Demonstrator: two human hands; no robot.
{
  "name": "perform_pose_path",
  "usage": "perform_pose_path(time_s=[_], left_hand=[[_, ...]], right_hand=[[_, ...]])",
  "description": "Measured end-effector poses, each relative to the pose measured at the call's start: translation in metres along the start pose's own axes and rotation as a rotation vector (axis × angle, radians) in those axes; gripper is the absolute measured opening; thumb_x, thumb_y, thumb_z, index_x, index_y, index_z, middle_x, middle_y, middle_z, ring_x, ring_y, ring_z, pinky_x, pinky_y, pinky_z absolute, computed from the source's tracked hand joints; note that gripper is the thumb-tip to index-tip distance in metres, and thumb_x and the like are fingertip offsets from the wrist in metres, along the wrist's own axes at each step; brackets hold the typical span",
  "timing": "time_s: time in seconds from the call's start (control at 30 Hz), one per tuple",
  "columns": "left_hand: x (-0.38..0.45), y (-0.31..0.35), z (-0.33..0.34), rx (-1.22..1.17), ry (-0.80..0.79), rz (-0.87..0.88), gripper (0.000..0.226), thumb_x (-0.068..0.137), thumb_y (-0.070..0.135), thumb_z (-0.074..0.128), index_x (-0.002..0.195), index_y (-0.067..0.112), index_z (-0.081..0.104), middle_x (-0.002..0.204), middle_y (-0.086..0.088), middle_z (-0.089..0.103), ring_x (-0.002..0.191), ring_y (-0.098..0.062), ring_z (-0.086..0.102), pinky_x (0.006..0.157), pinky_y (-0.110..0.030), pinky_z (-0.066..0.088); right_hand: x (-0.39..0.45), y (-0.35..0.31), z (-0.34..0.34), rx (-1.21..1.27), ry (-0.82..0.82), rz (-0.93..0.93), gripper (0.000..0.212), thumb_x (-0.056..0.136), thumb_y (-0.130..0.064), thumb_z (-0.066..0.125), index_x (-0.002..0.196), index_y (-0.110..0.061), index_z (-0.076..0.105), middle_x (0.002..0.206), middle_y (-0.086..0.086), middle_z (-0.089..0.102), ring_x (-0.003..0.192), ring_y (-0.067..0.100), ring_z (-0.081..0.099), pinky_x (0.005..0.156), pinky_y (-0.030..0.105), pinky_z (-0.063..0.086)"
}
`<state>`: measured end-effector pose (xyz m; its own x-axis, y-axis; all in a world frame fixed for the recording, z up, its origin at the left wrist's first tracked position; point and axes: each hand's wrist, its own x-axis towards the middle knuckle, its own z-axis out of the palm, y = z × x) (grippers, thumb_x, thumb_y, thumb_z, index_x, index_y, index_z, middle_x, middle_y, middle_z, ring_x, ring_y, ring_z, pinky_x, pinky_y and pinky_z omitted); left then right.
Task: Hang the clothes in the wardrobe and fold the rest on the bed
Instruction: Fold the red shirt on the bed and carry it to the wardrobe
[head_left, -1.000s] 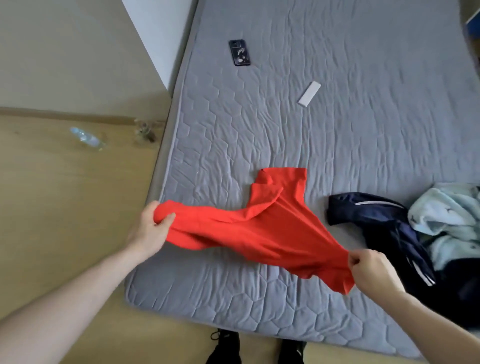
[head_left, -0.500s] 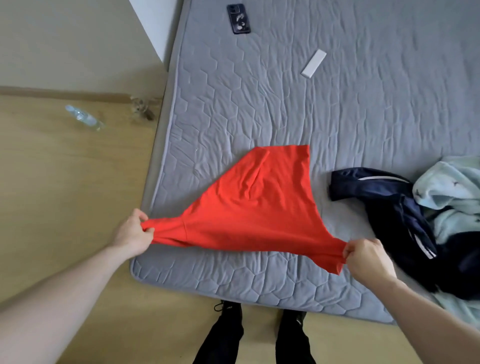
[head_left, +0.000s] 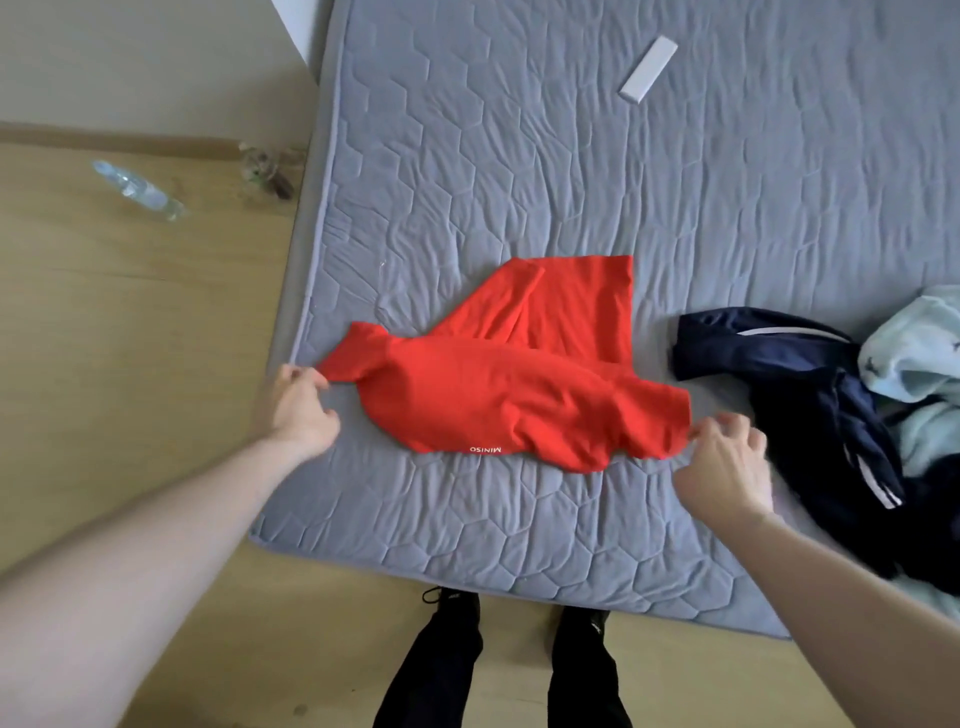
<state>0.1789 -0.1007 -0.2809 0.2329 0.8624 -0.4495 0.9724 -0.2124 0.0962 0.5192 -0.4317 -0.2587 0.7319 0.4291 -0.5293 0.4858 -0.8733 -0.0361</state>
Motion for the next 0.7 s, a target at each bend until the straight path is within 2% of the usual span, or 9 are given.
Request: perform_pose_path(time_s=[0.1,0.2,0.3,0.4,0.5,0.57,0.6,0.63,0.7], left_hand=[[-0.02,0.013,0.044,0.029,-0.237,0.266,0.03,0.08,0.013,0.074,0.109,0.019,0.068,0.127,-0.003,0.054,0.12,-0.027,0.056,0.106,-0.035,0.044],[-0.027,0.027,0.087,0.108,-0.336,0.423,0.033,0.083,0.019,0.071,0.115,0.023,0.067,0.141,0.001,0.048,0.131,-0.022,0.049,0.109,-0.032,0.042],[-0.019,0.036,0.121,0.249,-0.419,0.452,0.038,0.084,0.021,0.068,0.121,0.031,0.069,0.167,-0.003,0.021,0.15,-0.025,0.026,0.12,-0.034,0.03],[-0.011,0.031,0.147,0.484,-0.445,0.462,0.057,0.081,0.022,0.068,0.137,0.029,0.061,0.171,-0.004,-0.012,0.158,-0.028,-0.004,0.127,-0.044,0.016],[-0.01,0.021,0.16,0.521,-0.335,0.448,0.074,0.084,0.024,0.067,0.153,0.015,0.04,0.171,-0.001,0.006,0.158,-0.027,-0.003,0.128,-0.05,0.009],[-0.011,0.02,0.153,0.352,-0.202,0.494,0.059,0.086,0.022,0.069,0.143,0.014,0.053,0.155,-0.001,0.045,0.153,-0.024,0.028,0.127,-0.047,0.013],[-0.013,0.02,0.146,0.203,-0.112,0.515,0.042,0.082,0.016,0.073,0.124,0.018,0.065,0.133,-0.001,0.062,0.137,-0.025,0.05,0.124,-0.046,0.022],[-0.016,0.019,0.137,0.036,-0.035,0.502,0.03,0.077,0.008,0.076,0.101,0.023,0.068,0.108,0.001,0.069,0.113,-0.026,0.064,0.116,-0.043,0.034],[-0.025,0.02,0.114,-0.218,0.054,0.427,0.037,0.073,0.001,0.078,0.081,0.026,0.052,0.079,0.008,0.06,0.077,-0.025,0.063,0.082,-0.035,0.046]], right_hand=[[-0.006,-0.024,0.032,0.013,-0.111,-0.218,0.054,0.075,-0.005,0.062,0.128,-0.016,0.062,0.137,0.011,0.049,0.123,0.037,0.044,0.106,0.044,0.043],[-0.005,-0.046,0.074,-0.002,-0.244,-0.324,0.061,0.083,-0.011,0.065,0.142,-0.024,0.053,0.143,0.0,0.047,0.129,0.026,0.044,0.11,0.037,0.041],[0.009,-0.059,0.116,-0.002,-0.282,-0.298,0.074,0.089,-0.024,0.072,0.154,-0.024,0.037,0.15,-0.001,0.04,0.136,0.026,0.04,0.115,0.036,0.038],[0.024,-0.064,0.149,-0.054,-0.285,-0.239,0.086,0.089,-0.031,0.075,0.159,-0.024,0.026,0.154,-0.001,0.035,0.14,0.027,0.037,0.116,0.04,0.039],[0.035,-0.061,0.166,-0.084,-0.203,-0.173,0.066,0.092,-0.031,0.072,0.151,-0.025,0.041,0.143,0.001,0.046,0.131,0.029,0.045,0.106,0.042,0.045],[0.043,-0.057,0.165,-0.01,-0.115,-0.186,0.03,0.097,-0.019,0.061,0.126,-0.023,0.062,0.124,0.002,0.062,0.115,0.031,0.053,0.094,0.042,0.046],[0.044,-0.055,0.161,0.075,-0.084,-0.209,0.018,0.097,-0.014,0.057,0.111,-0.02,0.067,0.112,0.003,0.067,0.106,0.032,0.055,0.088,0.041,0.046],[0.043,-0.053,0.156,0.178,-0.065,-0.24,0.014,0.096,-0.009,0.055,0.098,-0.018,0.067,0.099,0.003,0.069,0.098,0.033,0.057,0.083,0.041,0.045],[0.037,-0.049,0.138,0.372,-0.025,-0.257,0.015,0.097,-0.005,0.052,0.087,-0.016,0.055,0.081,0.001,0.064,0.083,0.031,0.056,0.072,0.041,0.04]])
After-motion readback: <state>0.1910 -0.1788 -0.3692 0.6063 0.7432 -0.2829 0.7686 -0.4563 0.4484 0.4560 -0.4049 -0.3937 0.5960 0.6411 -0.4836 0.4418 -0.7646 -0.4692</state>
